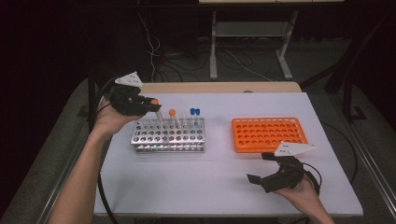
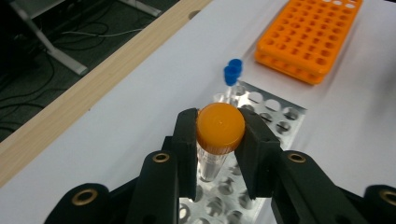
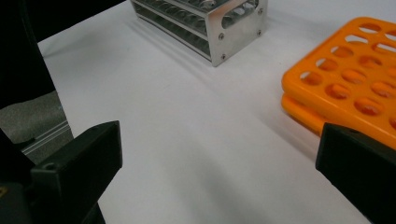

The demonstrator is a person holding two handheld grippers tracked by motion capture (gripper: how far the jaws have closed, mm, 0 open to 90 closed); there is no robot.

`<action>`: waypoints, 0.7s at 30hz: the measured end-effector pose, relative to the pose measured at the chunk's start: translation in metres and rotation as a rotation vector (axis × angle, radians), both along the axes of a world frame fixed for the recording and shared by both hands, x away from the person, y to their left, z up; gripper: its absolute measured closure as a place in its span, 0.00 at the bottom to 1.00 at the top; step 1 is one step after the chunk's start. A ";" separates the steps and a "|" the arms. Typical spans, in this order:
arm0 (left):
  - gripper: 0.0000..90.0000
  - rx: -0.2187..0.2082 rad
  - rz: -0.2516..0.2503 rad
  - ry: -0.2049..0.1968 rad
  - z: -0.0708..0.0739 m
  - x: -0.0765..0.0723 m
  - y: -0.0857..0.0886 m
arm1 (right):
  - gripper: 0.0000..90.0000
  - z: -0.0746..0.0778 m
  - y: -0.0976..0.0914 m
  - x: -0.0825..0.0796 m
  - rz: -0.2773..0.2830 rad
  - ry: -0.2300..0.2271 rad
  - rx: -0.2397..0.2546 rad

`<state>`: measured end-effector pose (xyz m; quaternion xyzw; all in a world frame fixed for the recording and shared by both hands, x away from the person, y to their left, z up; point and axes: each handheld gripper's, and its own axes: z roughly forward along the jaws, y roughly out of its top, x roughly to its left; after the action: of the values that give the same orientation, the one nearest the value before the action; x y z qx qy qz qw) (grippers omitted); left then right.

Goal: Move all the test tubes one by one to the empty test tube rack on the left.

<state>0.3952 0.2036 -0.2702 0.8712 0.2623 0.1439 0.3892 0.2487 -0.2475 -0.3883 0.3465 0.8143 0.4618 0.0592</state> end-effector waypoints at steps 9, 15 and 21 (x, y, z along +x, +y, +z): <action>0.76 -0.007 0.031 0.006 -0.013 0.019 -0.003 | 0.00 -0.009 -0.016 -0.016 -0.042 0.011 0.013; 0.76 -0.005 0.042 0.026 -0.024 0.028 -0.006 | 0.00 -0.014 -0.024 -0.025 -0.066 0.008 0.009; 0.76 -0.003 0.040 0.052 -0.036 0.031 -0.008 | 0.00 -0.017 -0.029 -0.028 -0.078 0.012 0.013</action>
<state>0.4262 0.1960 -0.3066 0.8685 0.2901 0.1286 0.3807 0.2210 -0.2761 -0.4052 0.3810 0.7976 0.4624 0.0700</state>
